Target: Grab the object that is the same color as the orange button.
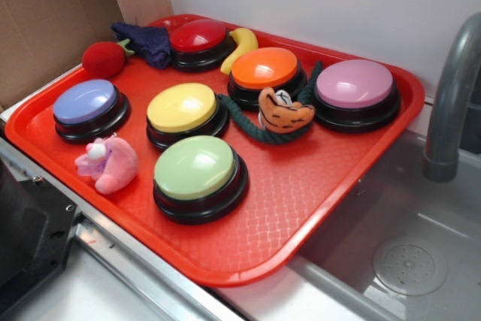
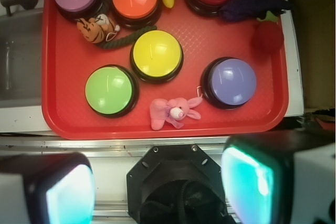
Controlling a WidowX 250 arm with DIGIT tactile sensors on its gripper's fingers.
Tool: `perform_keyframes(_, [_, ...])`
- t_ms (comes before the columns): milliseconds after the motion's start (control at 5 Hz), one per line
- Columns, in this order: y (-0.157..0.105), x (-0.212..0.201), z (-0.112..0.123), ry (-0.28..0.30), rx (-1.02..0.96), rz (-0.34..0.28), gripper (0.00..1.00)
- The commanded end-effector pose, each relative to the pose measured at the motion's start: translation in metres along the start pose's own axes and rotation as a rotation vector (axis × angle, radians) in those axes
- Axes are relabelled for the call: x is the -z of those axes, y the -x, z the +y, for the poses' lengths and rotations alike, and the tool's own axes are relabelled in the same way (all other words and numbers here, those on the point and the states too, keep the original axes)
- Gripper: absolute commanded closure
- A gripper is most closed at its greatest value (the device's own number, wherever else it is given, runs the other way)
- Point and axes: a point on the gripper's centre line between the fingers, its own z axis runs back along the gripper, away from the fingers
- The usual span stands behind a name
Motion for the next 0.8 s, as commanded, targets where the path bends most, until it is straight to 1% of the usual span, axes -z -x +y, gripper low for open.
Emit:
perform_keyframes(0, [0.0,0.0,0.0,0.0,0.0,0.0,0.0])
perform_keyframes(200, [-0.025,0.02,-0.007,0.015,0.035,-0.005,0.0])
perform_keyframes(400, [-0.051,0.052,-0.016,0.013,0.067,-0.045,0.0])
perform_keyframes(600, [-0.08,0.085,-0.037,0.0,0.047,-0.07,0.0])
